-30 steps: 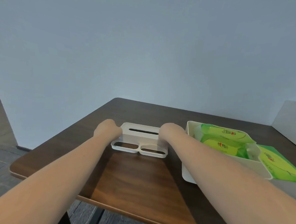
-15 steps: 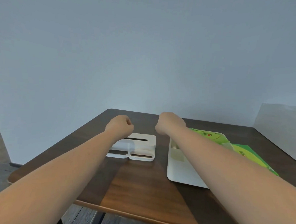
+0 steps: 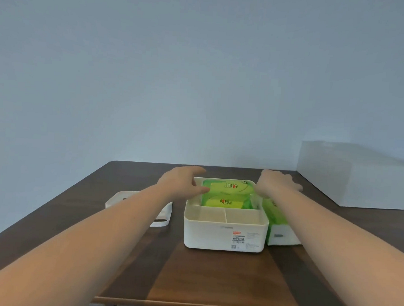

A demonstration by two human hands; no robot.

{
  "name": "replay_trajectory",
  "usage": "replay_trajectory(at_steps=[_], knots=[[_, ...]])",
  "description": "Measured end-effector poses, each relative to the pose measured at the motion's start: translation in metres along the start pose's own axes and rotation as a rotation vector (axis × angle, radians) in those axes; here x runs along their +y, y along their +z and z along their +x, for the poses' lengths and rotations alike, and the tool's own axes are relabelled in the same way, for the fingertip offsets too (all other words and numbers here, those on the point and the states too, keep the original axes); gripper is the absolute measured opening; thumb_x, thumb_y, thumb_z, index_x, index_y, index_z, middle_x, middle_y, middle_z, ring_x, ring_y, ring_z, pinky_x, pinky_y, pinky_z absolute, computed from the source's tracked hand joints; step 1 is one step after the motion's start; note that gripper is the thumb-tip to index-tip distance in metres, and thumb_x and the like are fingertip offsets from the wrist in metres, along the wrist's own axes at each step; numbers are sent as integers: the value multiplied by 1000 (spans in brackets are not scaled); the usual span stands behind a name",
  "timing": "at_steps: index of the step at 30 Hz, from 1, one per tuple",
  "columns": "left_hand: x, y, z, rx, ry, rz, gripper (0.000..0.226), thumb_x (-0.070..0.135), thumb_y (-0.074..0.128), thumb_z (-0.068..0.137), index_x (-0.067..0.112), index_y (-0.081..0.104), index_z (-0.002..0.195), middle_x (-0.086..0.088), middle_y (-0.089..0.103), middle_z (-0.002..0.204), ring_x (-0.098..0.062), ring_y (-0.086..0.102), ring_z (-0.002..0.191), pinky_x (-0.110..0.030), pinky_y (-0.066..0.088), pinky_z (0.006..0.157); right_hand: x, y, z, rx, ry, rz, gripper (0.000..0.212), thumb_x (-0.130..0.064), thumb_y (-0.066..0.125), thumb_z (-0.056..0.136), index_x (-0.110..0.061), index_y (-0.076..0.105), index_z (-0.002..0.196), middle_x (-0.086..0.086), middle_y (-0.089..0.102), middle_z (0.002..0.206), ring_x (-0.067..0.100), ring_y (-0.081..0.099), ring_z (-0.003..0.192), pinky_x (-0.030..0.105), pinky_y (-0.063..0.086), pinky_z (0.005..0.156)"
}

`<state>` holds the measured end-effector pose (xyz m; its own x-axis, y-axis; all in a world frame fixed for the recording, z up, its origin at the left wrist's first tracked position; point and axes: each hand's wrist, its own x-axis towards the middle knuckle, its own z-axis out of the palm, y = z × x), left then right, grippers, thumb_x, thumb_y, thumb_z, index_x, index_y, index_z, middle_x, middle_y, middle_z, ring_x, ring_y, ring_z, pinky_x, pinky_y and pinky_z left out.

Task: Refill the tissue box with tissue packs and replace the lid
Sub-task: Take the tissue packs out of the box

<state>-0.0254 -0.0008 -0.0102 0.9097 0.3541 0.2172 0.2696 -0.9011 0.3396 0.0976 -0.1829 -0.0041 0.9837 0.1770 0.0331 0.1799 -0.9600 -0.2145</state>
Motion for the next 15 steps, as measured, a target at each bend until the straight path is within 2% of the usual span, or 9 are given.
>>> replay_trajectory(at_steps=[3,5,7,10,12,15], knots=[[8,5,3,-54,54,-22,61,61,60,79,38,49,134,10,62,95,-10,56,96,-32,48,93,19,13,16,-157,24,-21,58,-43,55,72,-18,53,124,8,59,119,34,53,111,48,46,95],[11,7,5,-81,90,-2,63,63,66,74,36,54,130,11,60,92,-11,55,91,-29,47,89,26,16,18,-208,-15,-59,68,-52,55,77,-15,48,134,10,57,128,33,56,113,42,48,95],[10,10,8,-87,116,31,60,56,71,73,31,59,127,9,60,88,-11,55,87,-28,47,87,29,11,10,-246,-33,-66,72,-54,50,88,-10,36,143,11,46,144,31,51,125,37,43,97],[5,11,14,-53,113,-31,40,41,71,80,25,71,117,6,64,86,-11,57,83,-29,49,87,35,7,10,-296,-34,-67,77,-53,50,90,-8,27,148,11,39,151,30,45,132,34,40,95],[4,9,17,24,88,-157,26,32,70,83,23,76,107,6,71,92,-9,61,85,-23,50,86,38,5,14,-320,-53,-95,76,-49,55,88,-11,29,148,9,39,150,29,45,132,33,39,90],[6,4,21,137,20,-389,16,18,68,85,17,79,95,16,68,79,-1,60,77,-17,45,79,36,7,18,-348,-90,-131,85,-50,64,81,-13,27,149,8,40,150,30,47,130,36,42,91]])
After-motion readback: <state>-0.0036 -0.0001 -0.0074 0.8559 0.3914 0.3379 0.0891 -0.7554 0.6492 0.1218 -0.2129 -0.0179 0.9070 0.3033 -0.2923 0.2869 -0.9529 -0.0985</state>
